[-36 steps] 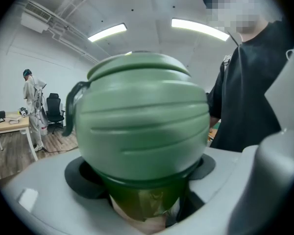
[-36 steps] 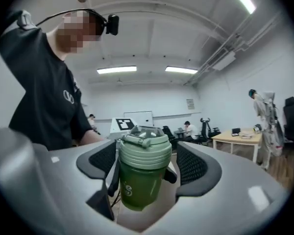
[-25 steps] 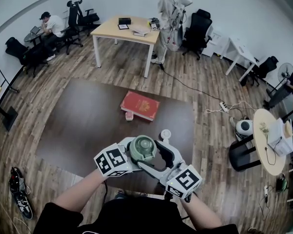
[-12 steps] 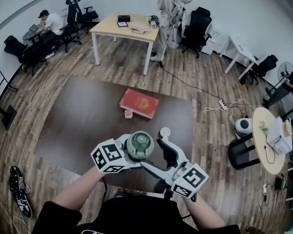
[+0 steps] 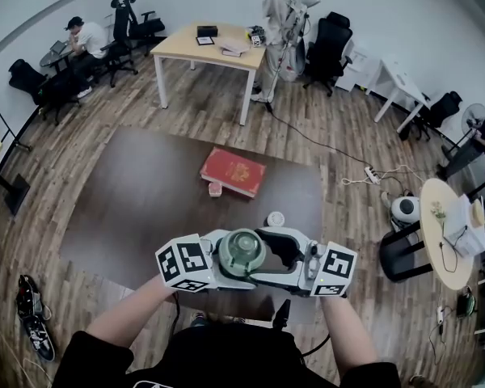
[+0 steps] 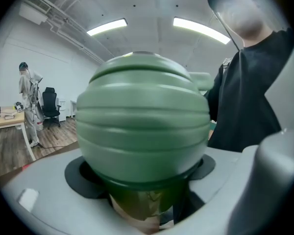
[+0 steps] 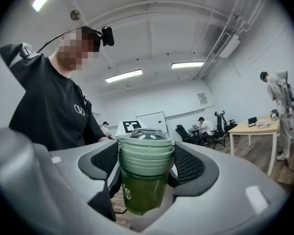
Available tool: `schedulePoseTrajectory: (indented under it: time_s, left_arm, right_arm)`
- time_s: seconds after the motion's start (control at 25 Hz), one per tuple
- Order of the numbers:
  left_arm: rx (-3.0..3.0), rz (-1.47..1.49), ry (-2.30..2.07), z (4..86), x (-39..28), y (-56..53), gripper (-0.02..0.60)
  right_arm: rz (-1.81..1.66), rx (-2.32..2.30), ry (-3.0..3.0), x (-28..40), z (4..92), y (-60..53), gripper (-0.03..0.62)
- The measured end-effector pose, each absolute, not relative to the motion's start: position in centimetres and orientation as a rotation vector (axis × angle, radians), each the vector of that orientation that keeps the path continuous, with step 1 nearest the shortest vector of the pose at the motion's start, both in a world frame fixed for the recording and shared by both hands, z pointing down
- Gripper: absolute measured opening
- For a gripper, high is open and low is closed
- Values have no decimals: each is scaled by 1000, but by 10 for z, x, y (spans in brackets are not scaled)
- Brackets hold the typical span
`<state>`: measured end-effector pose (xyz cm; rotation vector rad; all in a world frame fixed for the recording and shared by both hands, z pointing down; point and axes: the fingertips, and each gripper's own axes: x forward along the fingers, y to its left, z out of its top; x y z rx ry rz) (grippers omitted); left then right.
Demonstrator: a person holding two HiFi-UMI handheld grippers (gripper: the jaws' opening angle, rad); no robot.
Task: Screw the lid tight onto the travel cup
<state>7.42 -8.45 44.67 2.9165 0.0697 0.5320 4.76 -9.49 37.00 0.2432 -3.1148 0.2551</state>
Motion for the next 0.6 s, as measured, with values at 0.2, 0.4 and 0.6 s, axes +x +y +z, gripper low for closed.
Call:
schedulePoseTrajectory:
  time_s: [0.2,0.4,0.6]
  left_arm:
    - [2926,540,-103,453,67,-109,414]
    - [2928,602,-218,461,67,-123,415]
    - [2911,573,-202,461,67,-123,416]
  right_arm:
    - [182,727,-3052,38,372,-108,362]
    - [194,1410,-2777,36,379,-114,360]
    - [228,1378,-2797,35,379,-113,364]
